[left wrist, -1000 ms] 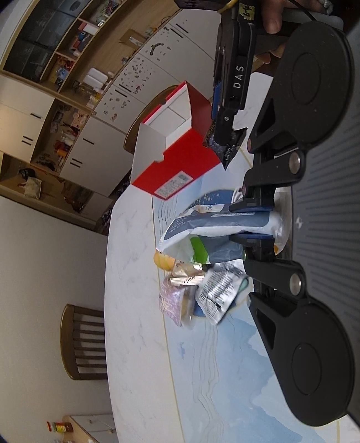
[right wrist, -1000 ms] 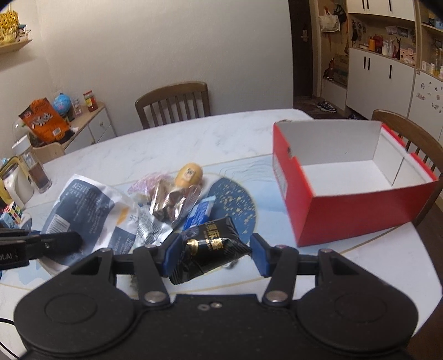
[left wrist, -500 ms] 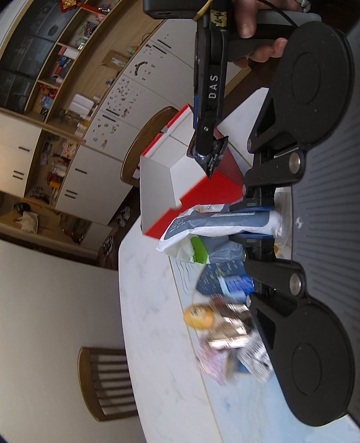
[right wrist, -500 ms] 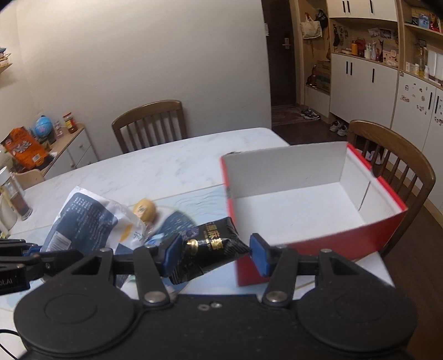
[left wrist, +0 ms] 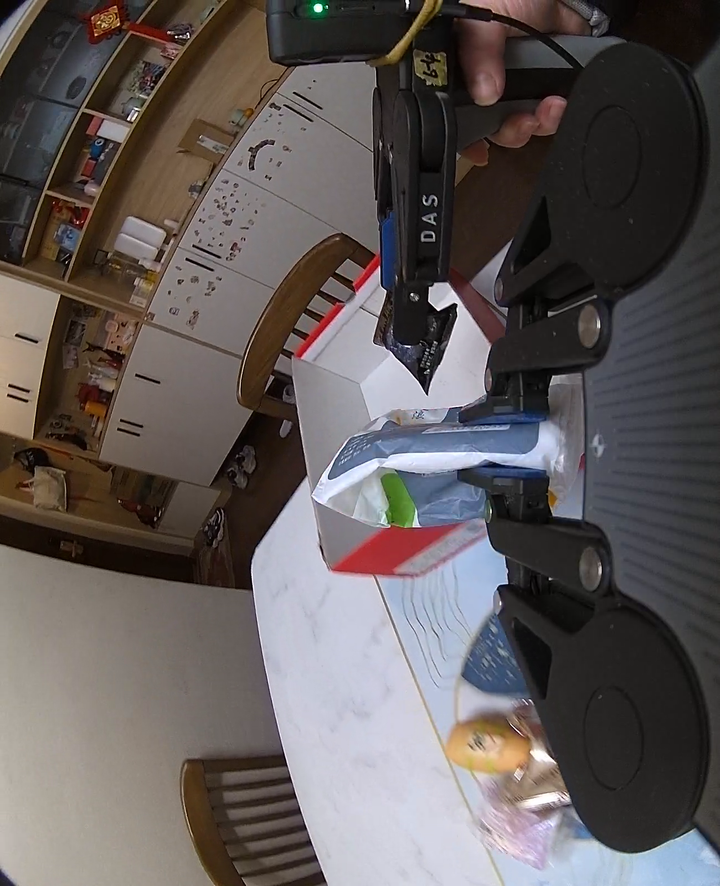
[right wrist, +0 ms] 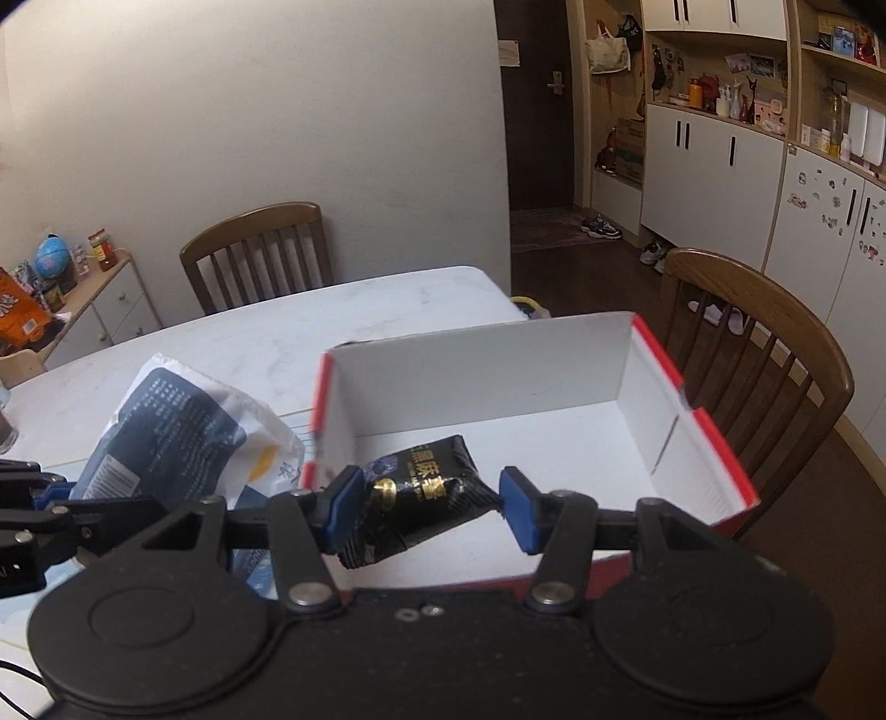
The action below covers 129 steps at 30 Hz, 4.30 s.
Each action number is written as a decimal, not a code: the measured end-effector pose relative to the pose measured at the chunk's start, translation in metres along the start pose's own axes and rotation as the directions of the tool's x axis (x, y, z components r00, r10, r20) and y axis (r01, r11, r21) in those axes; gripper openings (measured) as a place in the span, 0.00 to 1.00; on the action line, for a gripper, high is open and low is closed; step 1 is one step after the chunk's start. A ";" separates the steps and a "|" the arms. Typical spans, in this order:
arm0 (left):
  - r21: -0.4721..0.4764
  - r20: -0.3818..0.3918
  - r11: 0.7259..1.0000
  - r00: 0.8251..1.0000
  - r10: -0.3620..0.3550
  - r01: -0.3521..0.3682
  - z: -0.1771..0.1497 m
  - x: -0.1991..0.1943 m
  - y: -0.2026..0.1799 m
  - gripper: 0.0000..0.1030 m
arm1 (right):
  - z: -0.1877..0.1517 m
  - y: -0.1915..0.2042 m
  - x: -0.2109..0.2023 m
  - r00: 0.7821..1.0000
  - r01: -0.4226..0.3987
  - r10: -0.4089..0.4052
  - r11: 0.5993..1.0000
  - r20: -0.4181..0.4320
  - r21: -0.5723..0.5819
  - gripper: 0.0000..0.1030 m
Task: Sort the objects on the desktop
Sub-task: 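Carry the black packet and white-and-blue bag into the red shoebox with both tools, then open both tools to drop the packets inside the shoebox, then withdraw both tools from the shoebox back toward the remaining pile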
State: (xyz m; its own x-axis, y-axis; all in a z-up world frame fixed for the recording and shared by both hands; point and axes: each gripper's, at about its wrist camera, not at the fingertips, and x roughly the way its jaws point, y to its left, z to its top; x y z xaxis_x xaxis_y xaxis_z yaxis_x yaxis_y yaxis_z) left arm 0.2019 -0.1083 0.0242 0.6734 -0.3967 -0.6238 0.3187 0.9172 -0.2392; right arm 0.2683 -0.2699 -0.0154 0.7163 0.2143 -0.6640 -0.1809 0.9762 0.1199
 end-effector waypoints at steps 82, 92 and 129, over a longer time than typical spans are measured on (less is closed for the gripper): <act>0.087 -0.340 0.996 0.940 -0.005 0.036 0.063 0.195 -0.031 0.64 | 0.005 -0.100 0.106 0.963 -0.001 -0.022 0.996 -0.269 -0.086 0.68; 0.089 -0.242 0.994 0.970 -0.033 0.056 0.069 0.147 -0.034 0.75 | 0.011 -0.091 0.074 0.976 -0.042 0.024 0.996 -0.216 -0.076 0.76; 0.119 -0.013 0.993 1.000 0.017 -0.016 -0.021 -0.045 0.067 1.00 | -0.035 0.090 0.004 0.995 -0.087 0.079 0.987 -0.068 -0.138 0.89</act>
State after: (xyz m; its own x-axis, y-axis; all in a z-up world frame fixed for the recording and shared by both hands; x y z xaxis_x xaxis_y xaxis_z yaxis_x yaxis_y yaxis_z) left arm 0.1788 -0.0284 0.0211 0.6700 -0.3801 -0.6377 0.3853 0.9123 -0.1389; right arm 0.2312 -0.1821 -0.0336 0.6522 0.2876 -0.7013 -0.3343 0.9395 0.0744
